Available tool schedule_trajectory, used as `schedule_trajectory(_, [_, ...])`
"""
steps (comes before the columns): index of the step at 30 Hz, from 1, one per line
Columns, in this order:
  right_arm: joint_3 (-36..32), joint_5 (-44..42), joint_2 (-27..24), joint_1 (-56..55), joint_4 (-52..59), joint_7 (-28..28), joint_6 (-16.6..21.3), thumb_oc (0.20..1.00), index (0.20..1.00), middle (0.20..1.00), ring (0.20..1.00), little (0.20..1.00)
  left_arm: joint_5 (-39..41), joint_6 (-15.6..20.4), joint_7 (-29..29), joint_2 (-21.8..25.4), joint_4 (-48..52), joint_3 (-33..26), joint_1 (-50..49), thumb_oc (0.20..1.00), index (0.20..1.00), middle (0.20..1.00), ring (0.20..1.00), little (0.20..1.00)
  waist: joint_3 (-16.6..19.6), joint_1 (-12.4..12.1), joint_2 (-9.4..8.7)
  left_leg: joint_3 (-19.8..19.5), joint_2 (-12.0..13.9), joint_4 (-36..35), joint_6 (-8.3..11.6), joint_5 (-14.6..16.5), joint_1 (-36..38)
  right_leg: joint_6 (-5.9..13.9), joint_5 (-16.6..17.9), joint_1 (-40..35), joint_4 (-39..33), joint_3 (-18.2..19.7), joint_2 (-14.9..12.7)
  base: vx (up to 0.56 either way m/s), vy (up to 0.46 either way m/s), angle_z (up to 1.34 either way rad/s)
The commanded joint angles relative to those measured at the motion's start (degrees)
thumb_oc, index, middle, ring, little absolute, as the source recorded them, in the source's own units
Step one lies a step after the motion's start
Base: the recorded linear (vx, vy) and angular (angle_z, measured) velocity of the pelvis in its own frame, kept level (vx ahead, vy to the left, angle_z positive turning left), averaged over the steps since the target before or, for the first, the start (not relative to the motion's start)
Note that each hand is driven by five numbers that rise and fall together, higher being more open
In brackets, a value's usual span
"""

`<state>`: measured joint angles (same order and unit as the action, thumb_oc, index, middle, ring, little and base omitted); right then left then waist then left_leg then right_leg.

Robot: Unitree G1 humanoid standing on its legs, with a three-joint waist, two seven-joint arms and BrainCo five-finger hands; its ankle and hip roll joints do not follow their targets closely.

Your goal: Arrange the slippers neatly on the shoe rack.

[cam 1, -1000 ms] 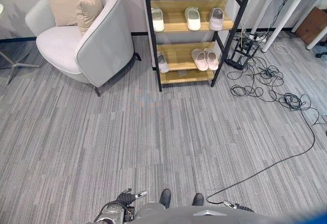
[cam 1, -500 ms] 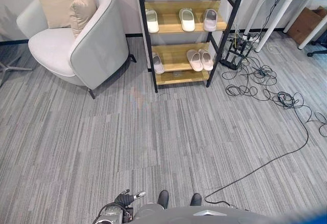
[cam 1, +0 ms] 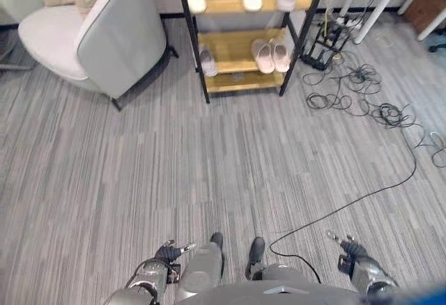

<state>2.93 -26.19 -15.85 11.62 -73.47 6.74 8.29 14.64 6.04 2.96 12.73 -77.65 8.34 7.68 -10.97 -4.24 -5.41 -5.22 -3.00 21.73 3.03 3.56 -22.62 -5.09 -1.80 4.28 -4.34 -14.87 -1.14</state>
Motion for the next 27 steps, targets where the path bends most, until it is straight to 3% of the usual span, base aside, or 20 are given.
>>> schedule_trajectory(1, [0.45,1.7,-1.51,-4.31,1.21,2.39,2.78,1.0,1.0,1.0,1.0,1.0,0.24,1.24,1.1,-3.48,-1.63,0.16,-2.38,1.0,1.0,1.0,1.0,1.0,3.2,-2.92,-0.11,-5.14,-3.58,-10.2,-1.46,-3.33,-0.56,5.7,-5.3,-3.47,5.23,4.46,-1.63,0.25,0.173,0.18])
schedule_trajectory(2, [1.02,2.96,-1.03,-3.6,1.73,3.0,3.1,1.0,1.0,1.0,1.0,1.0,0.97,1.27,1.07,-3.53,-2.52,-0.86,-3.3,1.0,1.0,1.0,1.0,1.0,3.12,-4.09,-0.28,-7.93,-4.06,-11.15,-1.51,-3.46,1.0,5.91,-6.0,-3.73,6.2,6.37,-1.22,0.14,0.133,-0.35])
schedule_trajectory(4, [0.71,3.07,-0.24,-3.53,2.32,3.19,3.45,1.0,1.0,1.0,1.0,1.0,0.92,1.07,1.37,-2.91,-3.47,-2.18,-4.85,1.0,1.0,1.0,1.0,1.0,4.25,-4.27,-1.11,-8.82,-3.7,-12.74,-2.42,-3.19,3.28,6.58,-5.85,-4.15,6.42,6.19,-1.76,0.24,0.138,-1.02])
schedule_trajectory(6, [0.44,2.35,0.54,-3.89,2.89,2.71,3.72,1.0,1.0,1.0,1.0,1.0,0.03,0.81,1.32,-0.79,-4.44,-3.55,-6.03,1.0,1.0,1.0,1.0,1.0,5.0,-4.41,-3.08,-8.7,-3.73,-11.77,-3.69,-1.64,5.18,7.44,-5.62,-4.67,8.35,6.27,-2.88,0.29,0.148,-0.56])
schedule_trajectory(9, [0.44,2.5,2.61,-3.74,3.48,3.05,3.74,1.0,1.0,1.0,1.0,1.0,-0.68,0.6,1.89,1.33,-4.2,-4.61,-5.89,1.0,1.0,1.0,1.0,1.0,5.47,-4.92,-4.62,-7.82,-4.09,-10.99,-5.55,0.76,7.72,9.28,-4.56,-5.02,12.79,6.58,-4.23,0.23,0.192,0.02])
schedule_trajectory(11, [0.02,1.95,3.03,-3.61,3.72,3.19,3.77,1.0,1.0,1.0,1.0,1.0,-0.25,0.76,2.09,1.95,-3.77,-5.0,-5.69,1.0,1.0,1.0,1.0,1.0,4.97,-4.84,-4.34,-7.08,-3.94,-10.47,-6.72,1.47,8.52,11.15,-0.58,-2.17,19.82,6.62,-6.16,0.09,0.202,-0.07])
schedule_trajectory(14, [-1.08,0.99,4.04,-3.65,4.25,3.92,4.4,1.0,1.0,1.0,1.0,1.0,2.03,1.56,2.65,2.63,-2.45,-5.24,-4.56,1.0,1.0,1.0,1.0,1.0,3.85,-3.95,-2.38,-7.91,-2.09,-9.5,-8.07,3.07,10.79,11.73,2.72,2.29,29.62,4.56,-8.82,0.09,0.133,-0.23])
schedule_trajectory(17, [-1.21,3.38,3.54,-4.12,4.22,6.04,4.43,1.0,1.0,1.0,1.0,1.0,2.43,1.97,2.68,2.77,-2.36,-5.73,-4.49,1.0,1.0,1.0,1.0,1.0,2.98,-3.07,-2.01,-8.2,-0.63,-9.55,-7.78,4.64,13.03,10.96,1.6,2.59,23.47,3.28,-10.32,0.17,-0.064,-0.11])
schedule_trajectory(18, [-1.5,5.27,2.43,-4.27,4.05,7.53,4.26,1.0,1.0,1.0,1.0,1.0,1.81,2.34,2.98,2.87,-2.41,-5.73,-4.54,1.0,1.0,1.0,1.0,1.0,2.56,-2.48,-2.12,-8.7,-0.26,-10.38,-7.45,5.19,14.26,11.41,2.14,3.88,18.14,3.7,-10.47,0.19,-0.127,0.09])
schedule_trajectory(19, [-2.13,5.69,1.68,-4.56,4.06,8.09,4.1,1.0,1.0,1.0,1.0,1.0,1.61,2.37,3.12,2.73,-2.55,-5.72,-4.62,1.0,1.0,1.0,1.0,1.0,2.31,-2.09,-2.01,-8.81,0.15,-11.22,-7.13,5.44,15.33,11.94,3.36,4.41,15.67,3.57,-10.63,0.3,-0.194,-0.03])
schedule_trajectory(20, [-4.16,6.25,-0.99,-6.02,2.94,9.11,3.83,1.0,1.0,1.0,1.0,1.0,1.08,2.58,3.39,2.23,-3.5,-6.11,-5.26,1.0,1.0,1.0,1.0,1.0,2.12,-0.88,-1.99,-9.22,0.88,-12.76,-6.34,5.91,17.21,13.5,6.81,5.81,11.73,4.62,-11.17,0.26,-0.169,0.44])
schedule_trajectory(22, [-5.47,6.19,-2.37,-6.99,2.19,9.5,3.72,1.0,1.0,1.0,1.0,1.0,0.94,2.53,3.65,1.98,-4.28,-6.36,-5.96,1.0,1.0,1.0,1.0,1.0,2.04,-0.01,-1.82,-10.0,1.52,-14.08,-5.86,6.1,18.74,13.96,8.1,7.24,11.14,6.28,-11.08,0.26,-0.185,0.67])
schedule_trajectory(23, [-6.44,5.12,-2.97,-7.35,1.32,9.41,3.88,1.0,1.0,1.0,1.0,1.0,0.5,2.15,3.53,1.84,-5.52,-6.49,-6.12,1.0,1.0,1.0,1.0,1.0,2.52,0.86,-1.94,-11.37,2.11,-16.08,-5.18,6.17,20.27,14.01,7.11,8.05,10.64,10.19,-8.93,0.26,-0.204,0.32])
schedule_trajectory(26, [-6.81,3.75,-3.41,-7.38,1.01,9.51,4.39,1.0,1.0,1.0,1.0,1.0,-0.13,1.79,3.94,1.86,-6.31,-7.2,-6.88,1.0,1.0,1.0,1.0,1.0,3.57,0.58,-2.68,-12.44,3.7,-17.66,-3.74,5.72,21.11,13.34,5.8,6.6,8.68,10.53,-7.2,0.23,-0.263,0.36])
schedule_trajectory(27, [-7.23,2.95,-4.46,-6.73,1.43,10.13,4.8,1.0,1.0,1.0,1.0,1.0,0.13,1.73,4.0,1.68,-6.08,-6.94,-6.82,1.0,1.0,1.0,1.0,1.0,4.22,0.92,-2.42,-13.85,5.7,-19.17,-2.37,4.39,21.16,12.26,4.06,6.74,9.15,10.06,-5.38,0.22,-0.317,0.65])
